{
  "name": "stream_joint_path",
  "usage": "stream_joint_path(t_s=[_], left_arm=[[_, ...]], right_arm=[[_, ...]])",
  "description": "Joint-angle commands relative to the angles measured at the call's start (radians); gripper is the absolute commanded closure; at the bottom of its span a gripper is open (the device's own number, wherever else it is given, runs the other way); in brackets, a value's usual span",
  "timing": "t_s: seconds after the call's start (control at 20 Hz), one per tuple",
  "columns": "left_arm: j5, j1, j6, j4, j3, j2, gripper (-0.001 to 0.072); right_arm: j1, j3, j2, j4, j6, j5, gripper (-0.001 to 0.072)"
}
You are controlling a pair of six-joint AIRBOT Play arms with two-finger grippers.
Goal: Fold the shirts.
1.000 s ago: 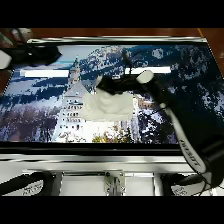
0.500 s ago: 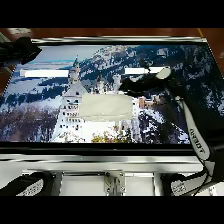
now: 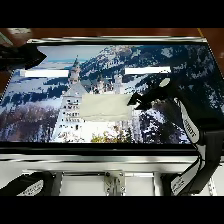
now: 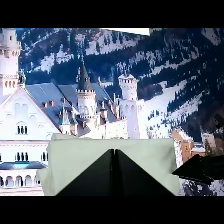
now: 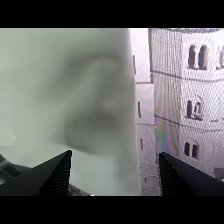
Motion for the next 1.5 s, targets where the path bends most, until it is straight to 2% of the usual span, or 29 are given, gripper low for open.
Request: stream_joint_path(t_s=[0.0, 0.1, 0.15, 0.25, 0.35, 0.45, 0.65, 0.8, 0.9, 1.05, 1.15, 1.35, 1.45], left_arm=[[0.011, -0.005, -0.027, -0.011, 0.000, 0.000, 0.0668], [0.077, -0.032, -0.041, -0.011, 0.000, 0.000, 0.0668], [0.099, -0.048, -0.040, -0.011, 0.000, 0.000, 0.0668], [0.098, -0.074, -0.040, -0.011, 0.000, 0.000, 0.0668], [0.095, -0.097, -0.042, -0.011, 0.000, 0.000, 0.0668], [0.092, -0.116, -0.044, -0.011, 0.000, 0.000, 0.0668], [0.085, -0.138, -0.074, -0.016, -0.008, -0.001, 0.0668], [0.084, -0.145, -0.084, -0.026, -0.031, -0.009, 0.0668], [0.085, -0.151, -0.084, -0.026, -0.047, -0.014, 0.0668], [0.088, -0.151, -0.084, -0.038, -0.067, -0.014, 0.0668], [0.088, -0.151, -0.084, -0.042, -0.068, -0.014, 0.0668], [0.100, -0.151, -0.084, -0.042, -0.068, -0.014, 0.0668], [0.124, -0.151, -0.084, -0.041, -0.068, -0.014, 0.0668]], right_arm=[[0.028, 0.000, -0.038, 0.026, 0.029, -0.086, 0.0217], [0.028, 0.000, -0.036, 0.064, 0.025, -0.125, 0.0576], [0.018, 0.011, -0.035, 0.093, -0.010, -0.131, 0.0643], [-0.024, 0.053, -0.012, 0.128, -0.130, -0.114, 0.0644], [-0.114, 0.101, 0.029, 0.091, -0.140, -0.095, 0.0644], [-0.257, 0.129, 0.070, 0.016, -0.047, -0.068, 0.0644], [-0.618, 0.129, 0.142, -0.030, -0.026, 0.150, 0.0644], [-0.833, 0.129, 0.182, -0.209, 0.026, 0.317, 0.0644], [-0.949, 0.111, 0.216, -0.307, 0.053, 0.374, 0.0644], [-1.100, -0.002, 0.282, -0.363, 0.110, 0.339, 0.0644], [-1.167, -0.163, 0.350, -0.412, 0.109, 0.295, 0.0644], [-1.255, -0.554, 0.528, -0.332, 0.097, 0.155, 0.0645], [-1.268, -0.698, 0.612, -0.366, 0.075, 0.119, 0.0644]])
